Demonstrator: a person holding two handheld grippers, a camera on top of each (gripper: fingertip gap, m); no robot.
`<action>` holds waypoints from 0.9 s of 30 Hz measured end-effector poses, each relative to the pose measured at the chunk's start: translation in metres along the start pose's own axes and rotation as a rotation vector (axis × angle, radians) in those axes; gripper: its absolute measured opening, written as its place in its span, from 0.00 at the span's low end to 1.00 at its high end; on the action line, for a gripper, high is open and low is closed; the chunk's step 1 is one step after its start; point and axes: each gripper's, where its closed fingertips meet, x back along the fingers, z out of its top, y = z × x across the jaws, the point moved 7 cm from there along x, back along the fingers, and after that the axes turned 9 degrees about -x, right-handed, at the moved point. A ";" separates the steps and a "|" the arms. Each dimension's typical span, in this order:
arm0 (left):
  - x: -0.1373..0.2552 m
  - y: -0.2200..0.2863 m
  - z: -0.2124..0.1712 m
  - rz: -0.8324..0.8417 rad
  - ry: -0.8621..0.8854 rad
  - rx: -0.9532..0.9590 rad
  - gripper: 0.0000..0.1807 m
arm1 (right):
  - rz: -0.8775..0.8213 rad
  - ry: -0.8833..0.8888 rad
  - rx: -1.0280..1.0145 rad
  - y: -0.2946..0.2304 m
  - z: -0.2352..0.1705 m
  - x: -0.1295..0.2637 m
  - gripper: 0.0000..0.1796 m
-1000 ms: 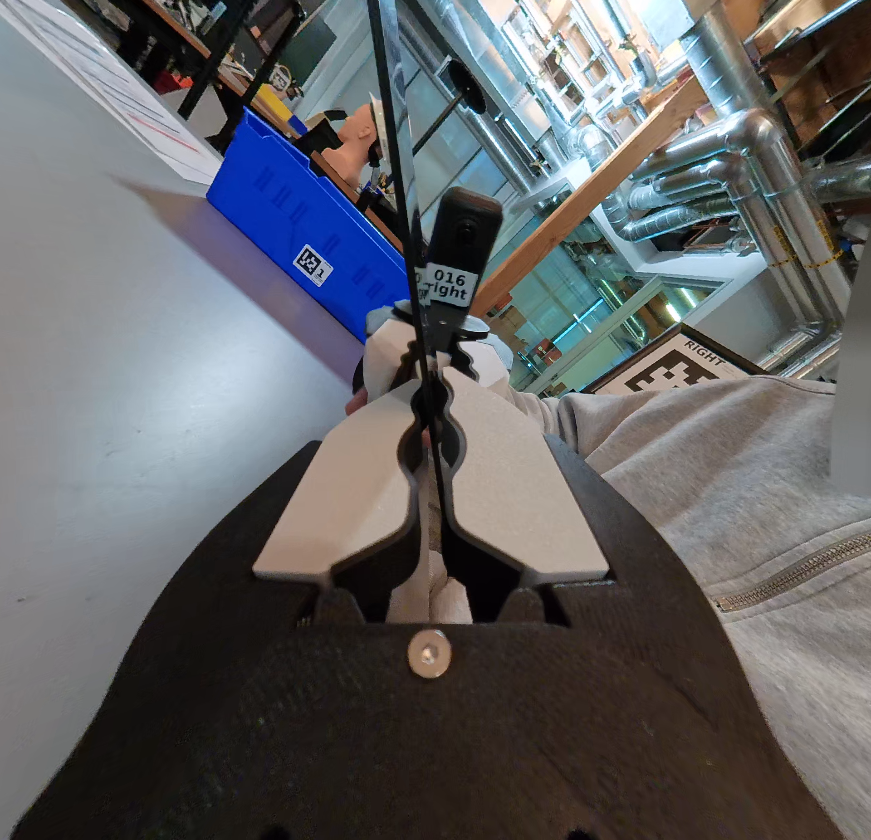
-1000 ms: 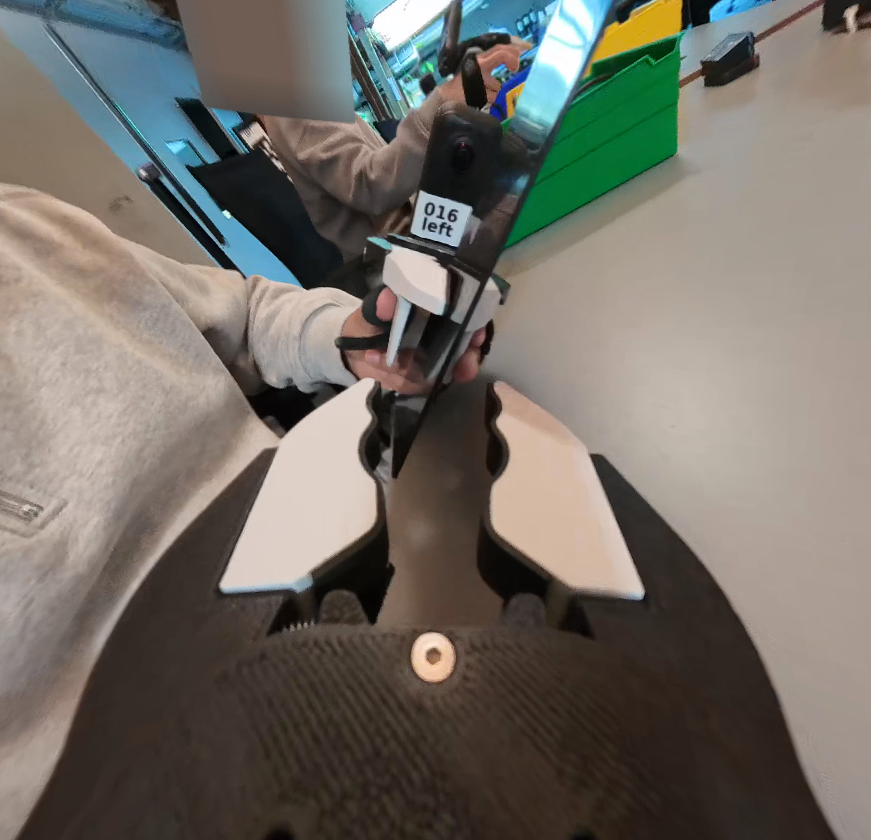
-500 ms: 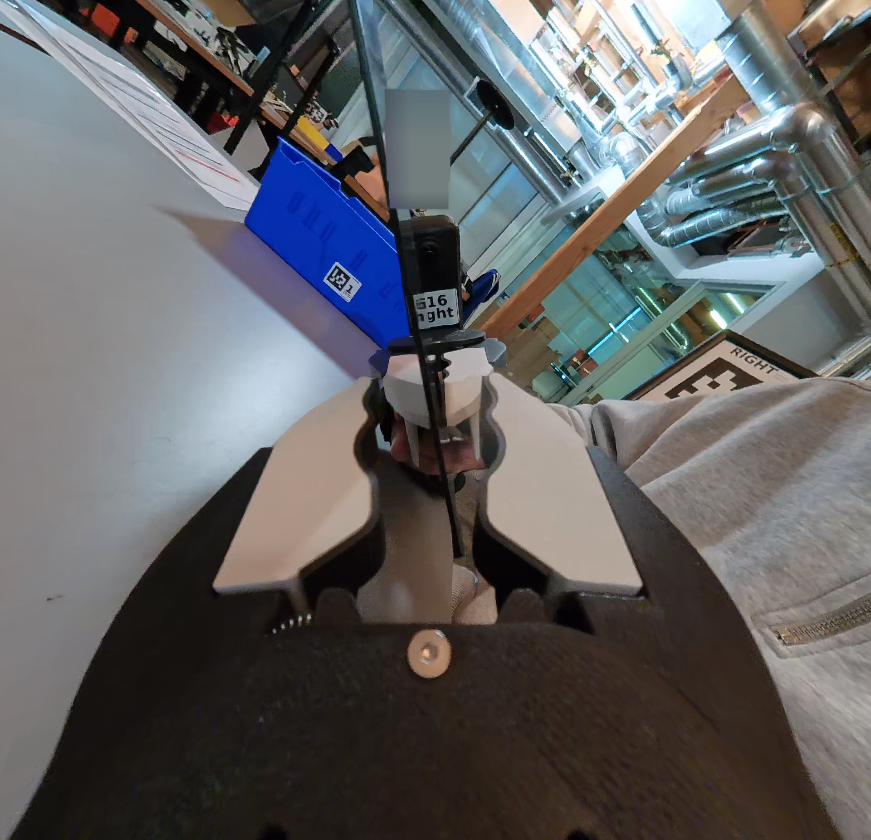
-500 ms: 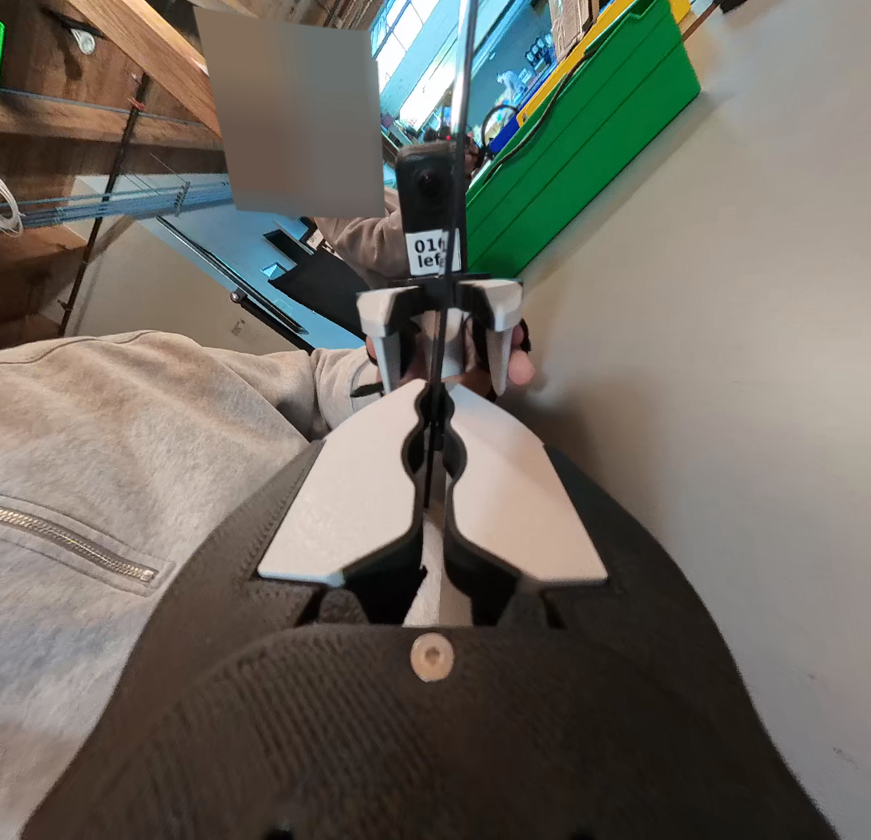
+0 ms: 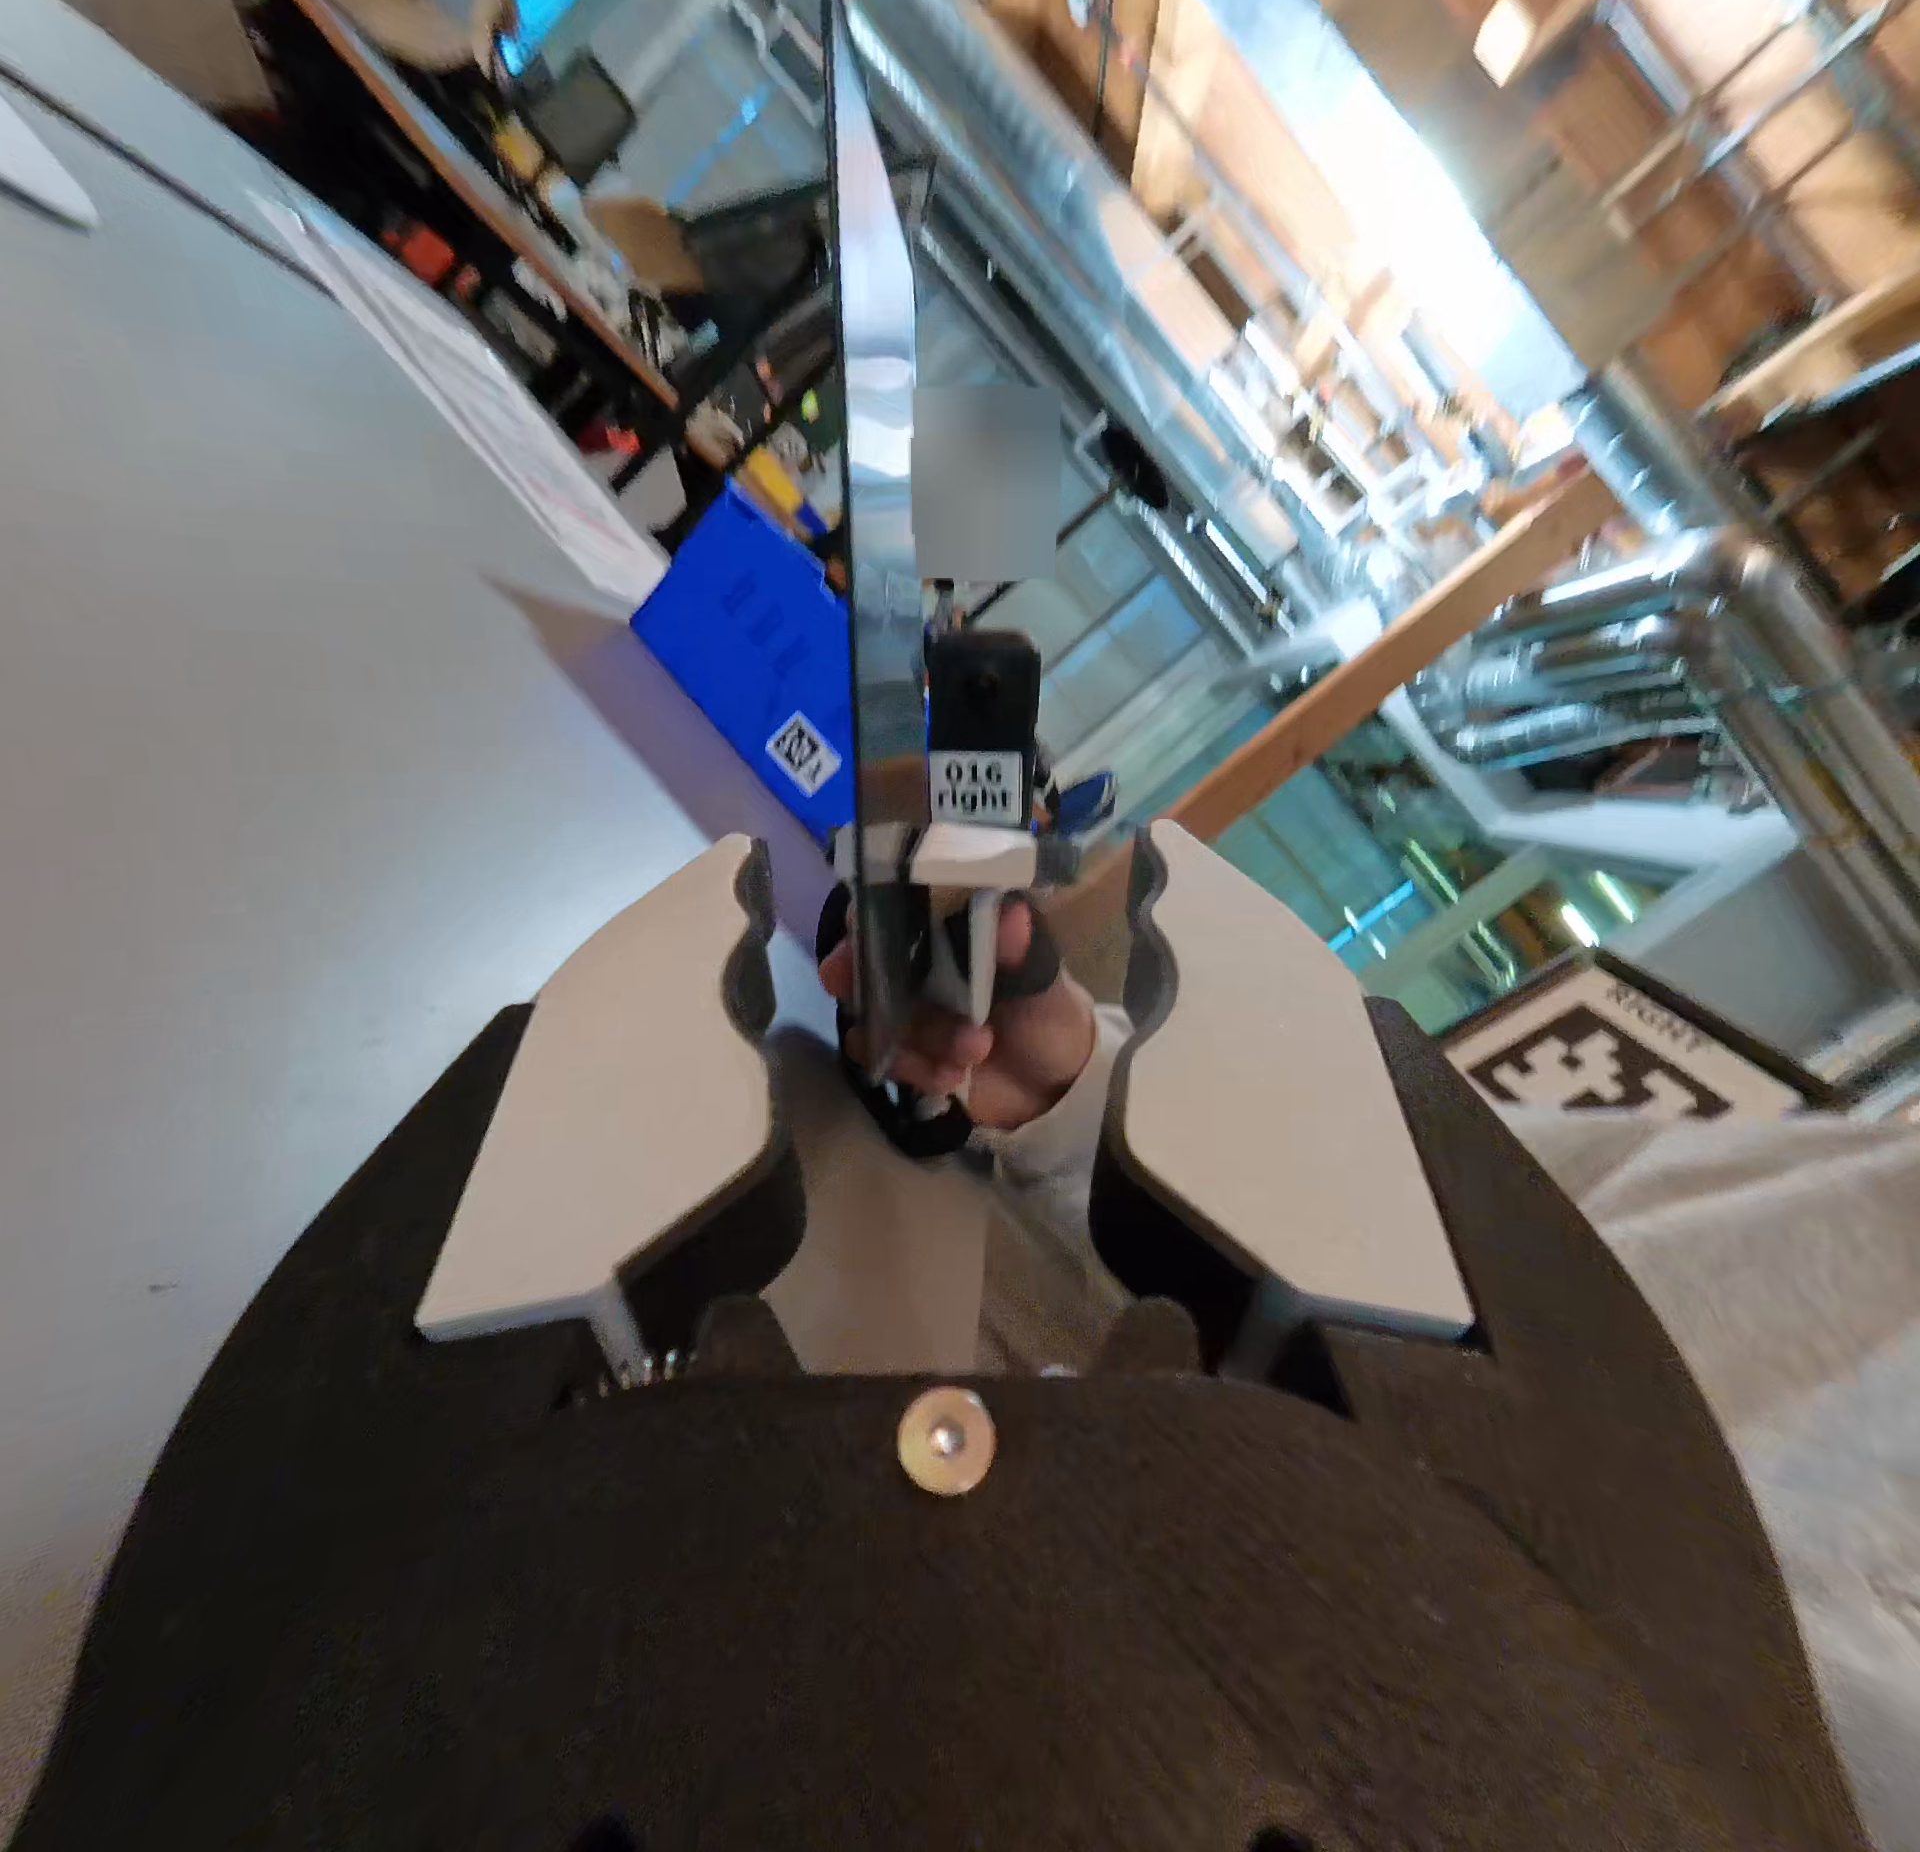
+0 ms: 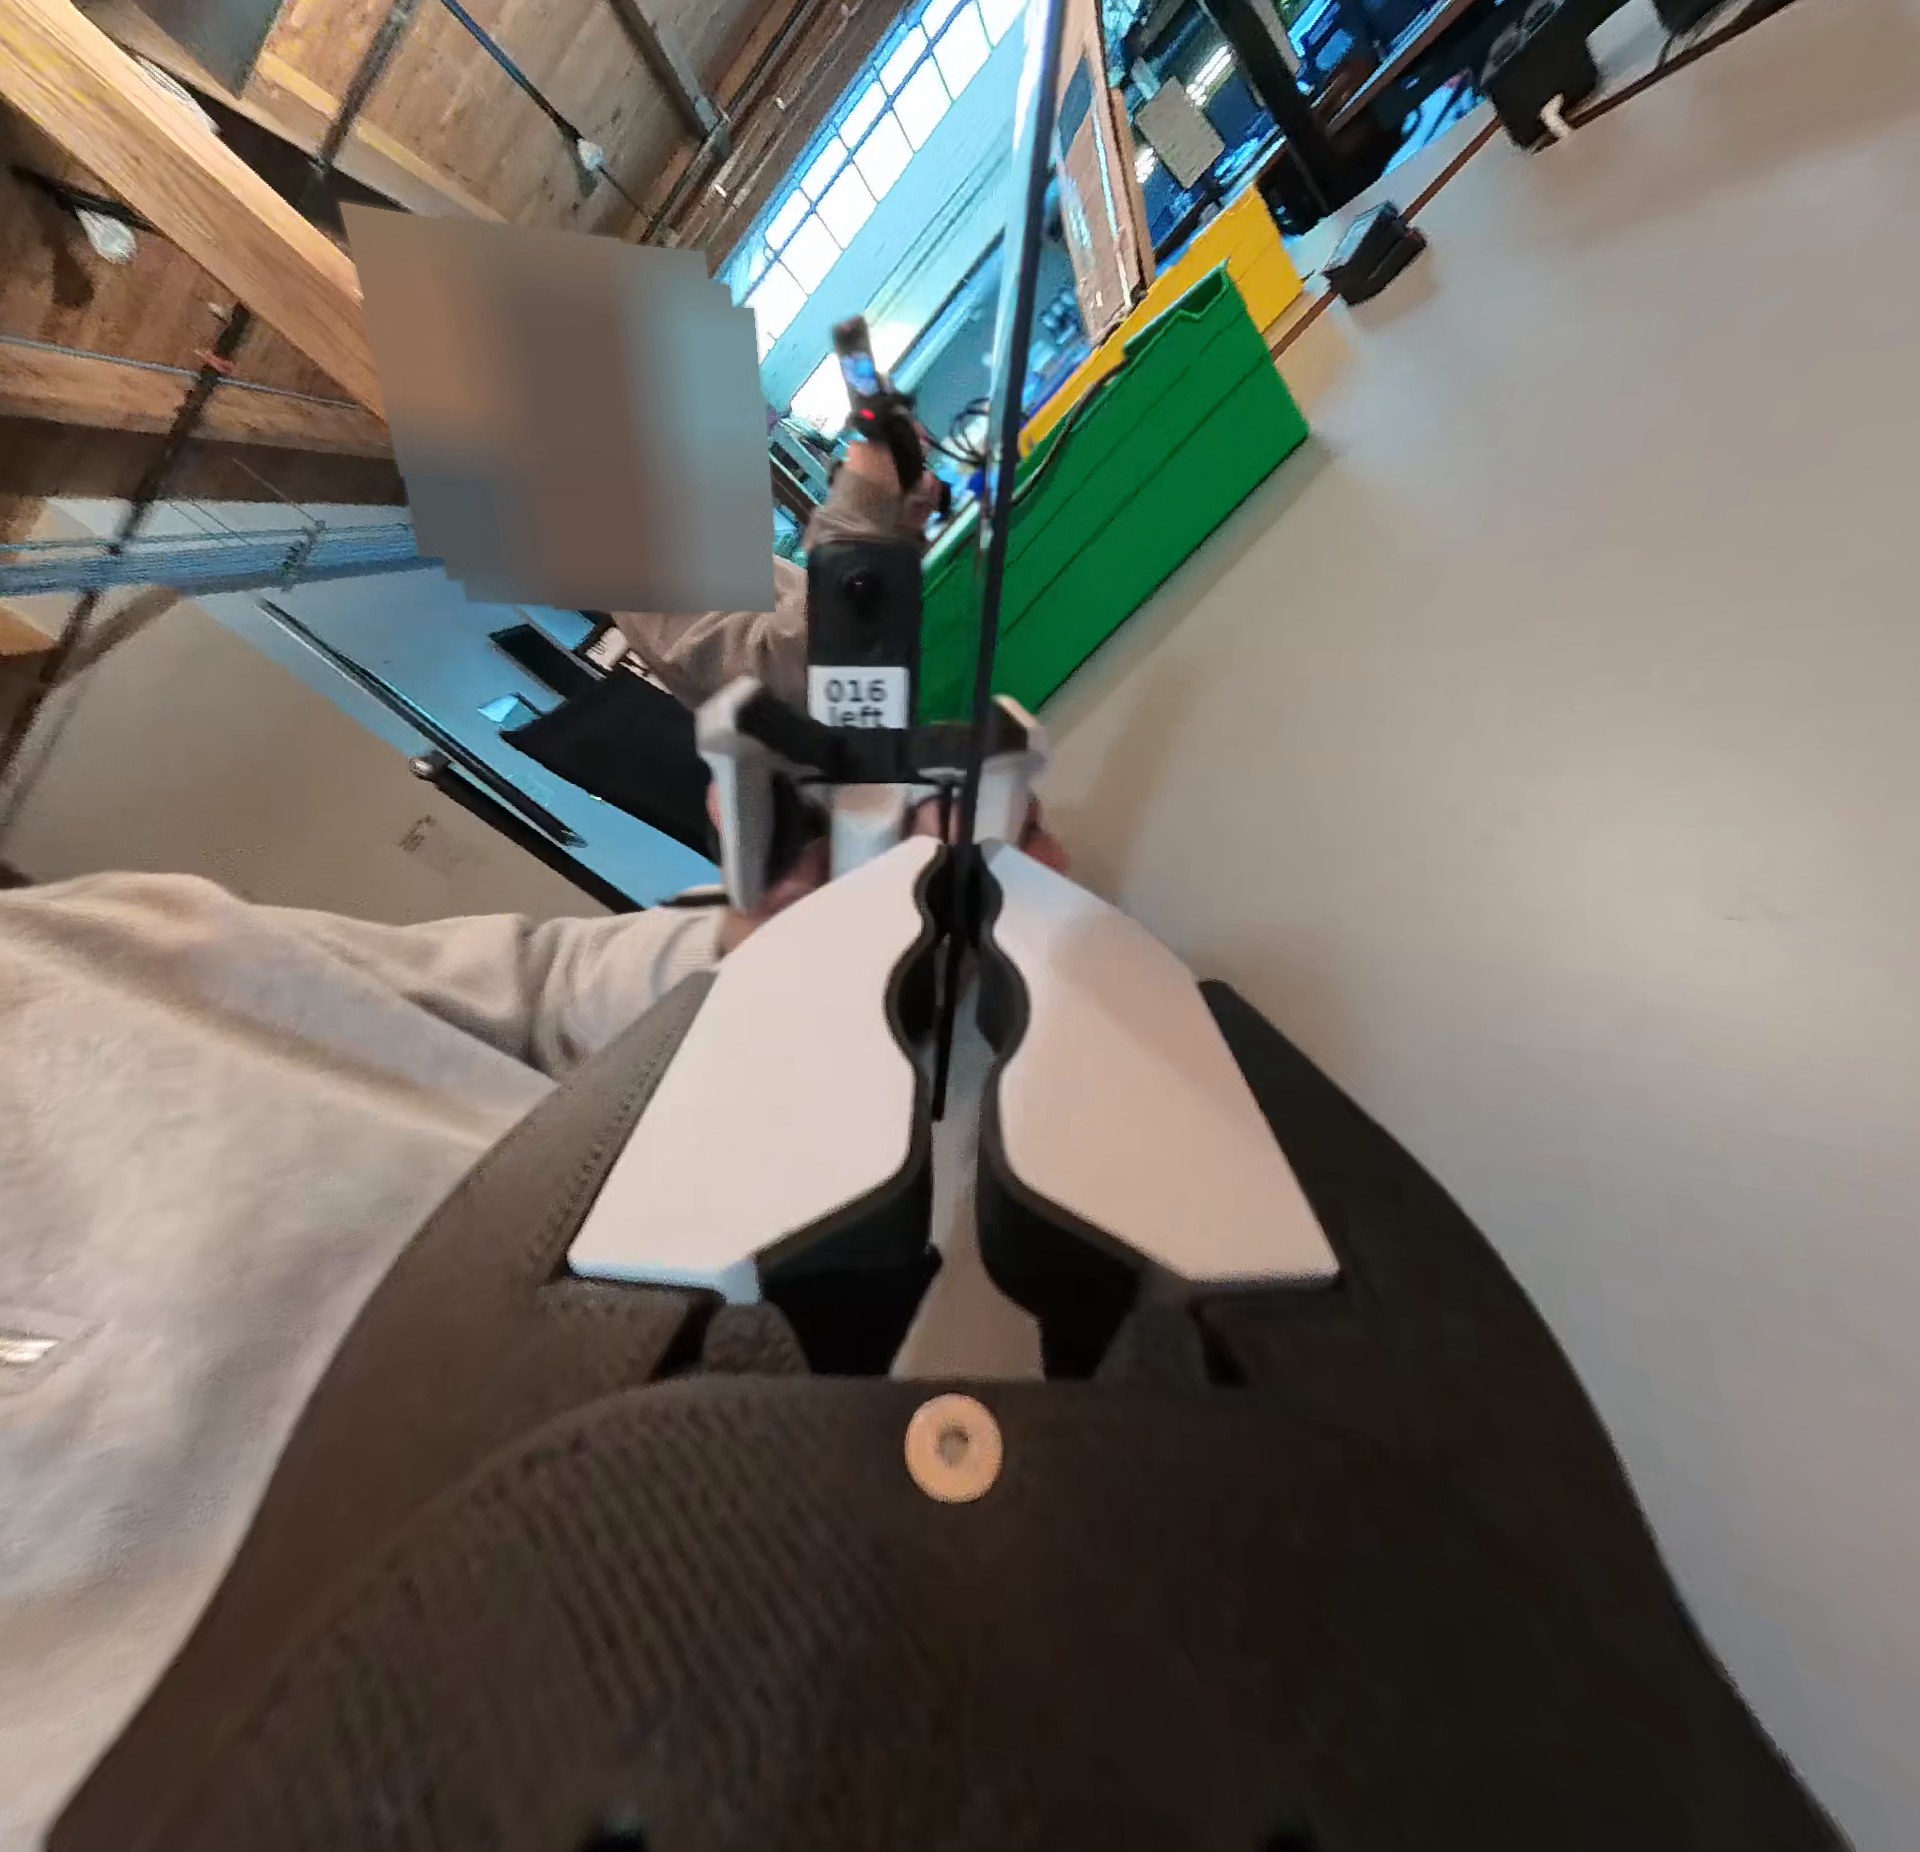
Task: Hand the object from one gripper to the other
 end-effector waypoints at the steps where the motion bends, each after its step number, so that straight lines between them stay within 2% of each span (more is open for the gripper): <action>1: 0.003 0.005 0.004 0.014 0.041 -0.011 0.38 | -0.022 -0.005 0.039 -0.002 0.001 0.001 0.01; 3: 0.007 0.014 0.008 0.060 0.092 -0.065 0.40 | -0.055 -0.026 0.113 -0.006 0.003 0.002 0.01; 5: 0.008 0.017 0.006 0.114 0.056 -0.166 0.44 | -0.065 -0.033 0.160 -0.010 0.004 0.001 0.01; 8: 0.007 0.016 0.000 0.157 -0.043 -0.271 0.53 | -0.035 -0.007 0.125 -0.012 0.002 0.001 0.01; 11: 0.003 0.010 0.004 0.141 -0.048 -0.284 0.57 | -0.053 0.039 0.128 -0.010 0.002 0.003 0.01; 15: -0.018 -0.005 0.025 -0.030 -0.012 -0.121 0.51 | -0.007 0.207 0.123 -0.003 0.025 0.003 0.01; 17: -0.031 -0.016 0.040 -0.094 -0.003 -0.072 0.50 | 0.017 0.221 0.104 0.002 0.043 0.003 0.01; 21: -0.049 -0.038 0.058 -0.087 -0.094 -0.180 0.50 | 0.013 0.250 0.107 0.011 0.070 0.008 0.01; 25: -0.047 -0.047 0.056 -0.118 -0.129 -0.260 0.46 | -0.051 0.150 0.123 0.019 0.063 0.012 0.01; 27: -0.044 -0.052 0.047 -0.114 -0.130 -0.264 0.46 | -0.049 0.162 0.108 0.022 0.061 0.012 0.01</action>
